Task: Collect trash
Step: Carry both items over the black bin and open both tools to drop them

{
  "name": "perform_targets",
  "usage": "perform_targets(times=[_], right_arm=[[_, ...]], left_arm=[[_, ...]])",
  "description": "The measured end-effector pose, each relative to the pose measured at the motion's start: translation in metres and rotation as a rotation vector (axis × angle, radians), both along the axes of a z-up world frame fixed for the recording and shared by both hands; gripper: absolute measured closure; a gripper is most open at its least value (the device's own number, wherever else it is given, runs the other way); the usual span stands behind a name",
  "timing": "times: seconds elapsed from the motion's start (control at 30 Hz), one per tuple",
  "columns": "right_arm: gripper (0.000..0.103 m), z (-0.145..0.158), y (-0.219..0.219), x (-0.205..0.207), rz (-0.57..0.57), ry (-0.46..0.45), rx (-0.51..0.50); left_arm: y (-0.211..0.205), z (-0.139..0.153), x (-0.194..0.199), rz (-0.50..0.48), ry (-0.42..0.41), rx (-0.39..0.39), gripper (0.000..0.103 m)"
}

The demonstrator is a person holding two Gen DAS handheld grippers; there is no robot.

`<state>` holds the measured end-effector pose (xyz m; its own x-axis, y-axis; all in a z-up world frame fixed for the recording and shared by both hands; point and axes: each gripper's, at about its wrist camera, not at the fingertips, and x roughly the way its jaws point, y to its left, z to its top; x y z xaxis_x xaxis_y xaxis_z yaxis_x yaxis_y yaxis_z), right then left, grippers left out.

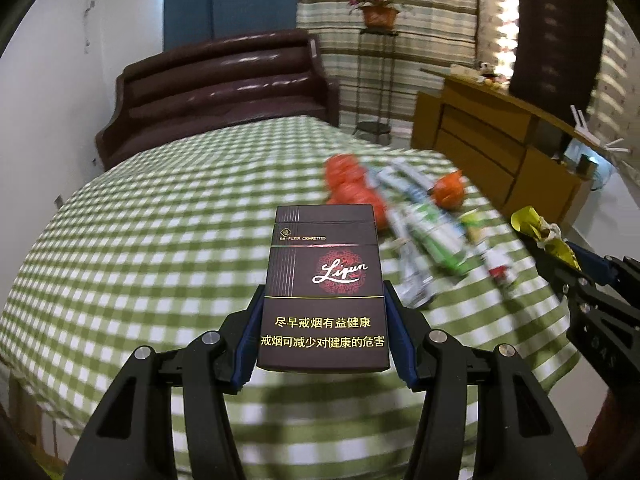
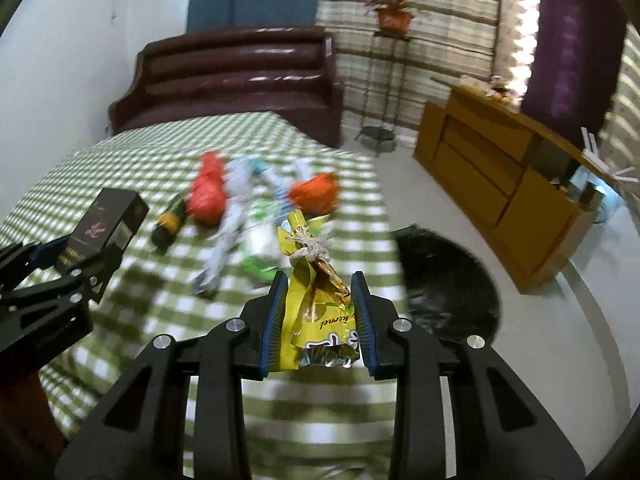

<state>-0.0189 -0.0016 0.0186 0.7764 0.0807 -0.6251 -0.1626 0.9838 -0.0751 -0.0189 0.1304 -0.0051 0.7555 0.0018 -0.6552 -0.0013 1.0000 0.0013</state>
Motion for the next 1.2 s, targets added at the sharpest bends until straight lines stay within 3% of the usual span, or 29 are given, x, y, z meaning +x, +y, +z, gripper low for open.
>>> perform_targets(times=[0.27,0.57,1.2], right_arm=[[0.071,0.009,-0.075,0.027,-0.166,-0.047,0.002],[0.071,-0.004,-0.132,0.058,-0.259,-0.032,0.028],[0.071,-0.030,-0.165,0.093,-0.298,0.016,0.075]], left_arm=[[-0.059,0.011,0.031,-0.107,-0.039,-0.015,0.049],[-0.128,0.008,0.064,-0.206,-0.049,-0.002,0.049],[-0.202,-0.018,0.116,-0.259,0.004,0.054,0.049]])
